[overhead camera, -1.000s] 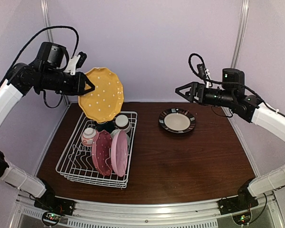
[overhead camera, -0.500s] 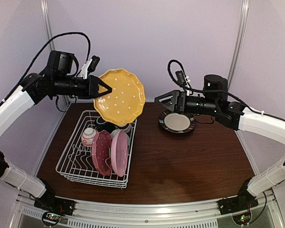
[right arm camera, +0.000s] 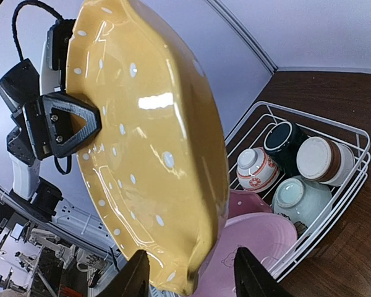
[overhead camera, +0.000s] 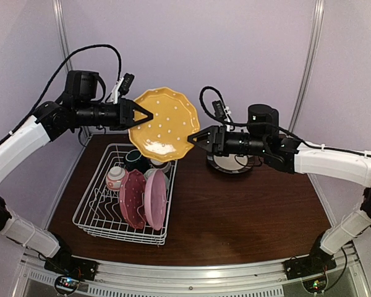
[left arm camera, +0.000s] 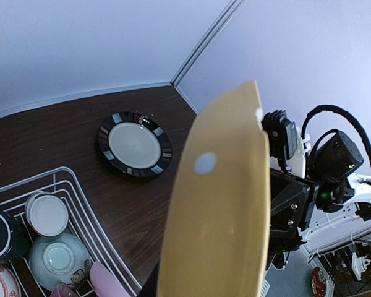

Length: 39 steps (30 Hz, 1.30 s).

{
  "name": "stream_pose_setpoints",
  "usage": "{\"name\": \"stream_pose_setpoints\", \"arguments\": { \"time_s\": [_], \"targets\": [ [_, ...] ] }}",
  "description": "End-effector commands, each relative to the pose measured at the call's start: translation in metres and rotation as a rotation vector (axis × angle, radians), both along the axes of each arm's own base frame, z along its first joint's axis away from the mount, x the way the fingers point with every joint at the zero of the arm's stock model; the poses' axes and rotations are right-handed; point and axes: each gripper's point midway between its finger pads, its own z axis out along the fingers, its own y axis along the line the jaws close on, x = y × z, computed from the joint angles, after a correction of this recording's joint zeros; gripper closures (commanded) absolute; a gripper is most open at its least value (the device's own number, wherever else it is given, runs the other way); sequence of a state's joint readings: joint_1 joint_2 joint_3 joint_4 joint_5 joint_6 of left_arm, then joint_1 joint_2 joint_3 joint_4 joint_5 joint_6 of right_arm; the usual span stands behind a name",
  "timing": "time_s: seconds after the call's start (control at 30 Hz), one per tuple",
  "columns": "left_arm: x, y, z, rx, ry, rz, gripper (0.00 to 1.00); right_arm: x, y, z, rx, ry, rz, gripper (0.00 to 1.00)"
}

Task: Unload the mixed dishes from the dish rack
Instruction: Pass from the left arm to the right

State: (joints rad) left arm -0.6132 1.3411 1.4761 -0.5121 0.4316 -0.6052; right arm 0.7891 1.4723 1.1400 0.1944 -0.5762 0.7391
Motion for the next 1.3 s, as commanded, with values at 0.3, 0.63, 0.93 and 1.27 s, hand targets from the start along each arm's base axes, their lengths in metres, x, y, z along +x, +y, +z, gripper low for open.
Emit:
{"name": "stream_pose_setpoints", "arguments": {
  "time_s": [0.3, 0.63, 0.93, 1.27],
  "targets": [
    [-0.001, -0.01, 0.054, -0.186, -0.15, -0.041, 1.0, 0.004, 0.011, 0.03, 0.126, -0.005, -0.003, 0.74],
    [0.004, -0.006, 0.043, -0.162, -0.144, -0.002, 1.0, 0.004, 0.008, 0.034, 0.129, -0.007, -0.013, 0.93],
    [0.011, 0.0, 0.029, -0.119, -0.13, 0.053, 0.87, 0.007, 0.002, 0.035, 0.13, 0.0, -0.04, 1.0],
    [0.025, 0.012, 0.013, -0.055, -0.106, 0.151, 0.44, 0.018, -0.019, 0.036, 0.17, 0.027, -0.087, 1.0]
  ]
}}
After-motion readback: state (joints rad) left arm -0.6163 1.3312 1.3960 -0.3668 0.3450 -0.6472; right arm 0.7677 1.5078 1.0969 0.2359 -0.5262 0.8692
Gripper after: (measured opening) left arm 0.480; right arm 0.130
